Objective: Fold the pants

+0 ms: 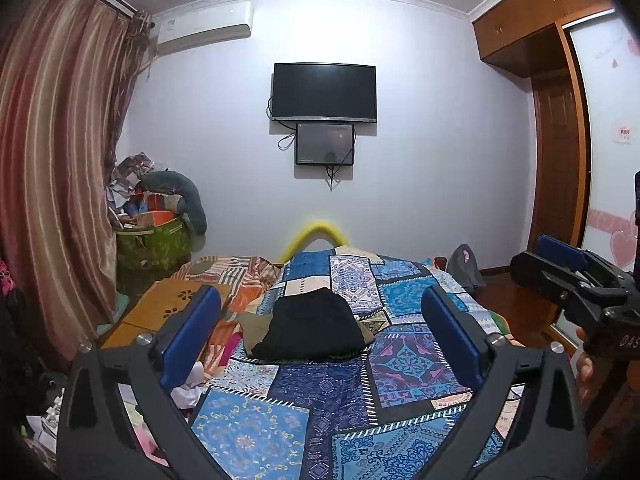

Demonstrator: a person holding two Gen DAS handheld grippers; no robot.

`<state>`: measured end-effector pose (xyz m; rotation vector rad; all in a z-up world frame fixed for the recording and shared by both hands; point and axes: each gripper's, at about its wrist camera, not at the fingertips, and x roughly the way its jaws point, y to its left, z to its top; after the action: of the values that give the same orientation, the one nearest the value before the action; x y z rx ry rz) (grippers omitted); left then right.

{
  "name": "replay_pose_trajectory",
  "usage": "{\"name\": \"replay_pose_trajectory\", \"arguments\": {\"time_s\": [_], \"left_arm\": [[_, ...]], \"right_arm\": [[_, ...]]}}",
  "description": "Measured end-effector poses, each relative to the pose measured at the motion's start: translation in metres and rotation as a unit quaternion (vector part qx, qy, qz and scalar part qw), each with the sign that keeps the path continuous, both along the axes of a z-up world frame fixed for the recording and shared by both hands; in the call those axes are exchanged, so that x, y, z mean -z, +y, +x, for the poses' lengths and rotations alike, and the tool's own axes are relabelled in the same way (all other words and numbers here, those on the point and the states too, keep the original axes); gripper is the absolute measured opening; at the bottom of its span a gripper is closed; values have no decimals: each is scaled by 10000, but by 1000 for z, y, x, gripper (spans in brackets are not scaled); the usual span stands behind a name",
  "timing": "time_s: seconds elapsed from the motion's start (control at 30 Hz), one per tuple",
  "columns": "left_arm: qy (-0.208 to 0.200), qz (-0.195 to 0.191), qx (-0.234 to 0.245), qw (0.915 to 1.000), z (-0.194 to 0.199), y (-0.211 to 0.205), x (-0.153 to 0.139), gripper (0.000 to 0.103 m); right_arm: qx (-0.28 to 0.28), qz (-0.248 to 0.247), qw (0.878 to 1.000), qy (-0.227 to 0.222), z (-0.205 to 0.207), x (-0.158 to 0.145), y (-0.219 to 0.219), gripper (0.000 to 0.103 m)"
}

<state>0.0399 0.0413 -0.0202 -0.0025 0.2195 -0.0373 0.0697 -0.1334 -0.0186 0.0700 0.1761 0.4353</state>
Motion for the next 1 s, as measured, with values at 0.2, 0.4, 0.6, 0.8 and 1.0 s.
{"name": "replay_pose_trajectory", "arguments": {"time_s": [0.2, 0.4, 0.6, 0.8, 1.0], "left_arm": [[14, -32, 0, 10000, 2, 0, 2, 102], [111, -115, 36, 9999, 9, 1, 7, 102], [138, -97, 39, 9999, 10, 1, 12, 102], [173, -110, 50, 9998, 12, 3, 14, 102], [173, -142, 61, 9997, 13, 4, 14, 102]], "right_arm": [[-32, 15, 10000, 56, -4, 3, -3, 102], [-47, -30, 10000, 77, -5, 3, 1, 102], [-21, -107, 9999, 118, -6, 3, 4, 103], [-31, -108, 9998, 158, -5, 3, 7, 103], [-28, -115, 9998, 160, -5, 1, 8, 103]]}}
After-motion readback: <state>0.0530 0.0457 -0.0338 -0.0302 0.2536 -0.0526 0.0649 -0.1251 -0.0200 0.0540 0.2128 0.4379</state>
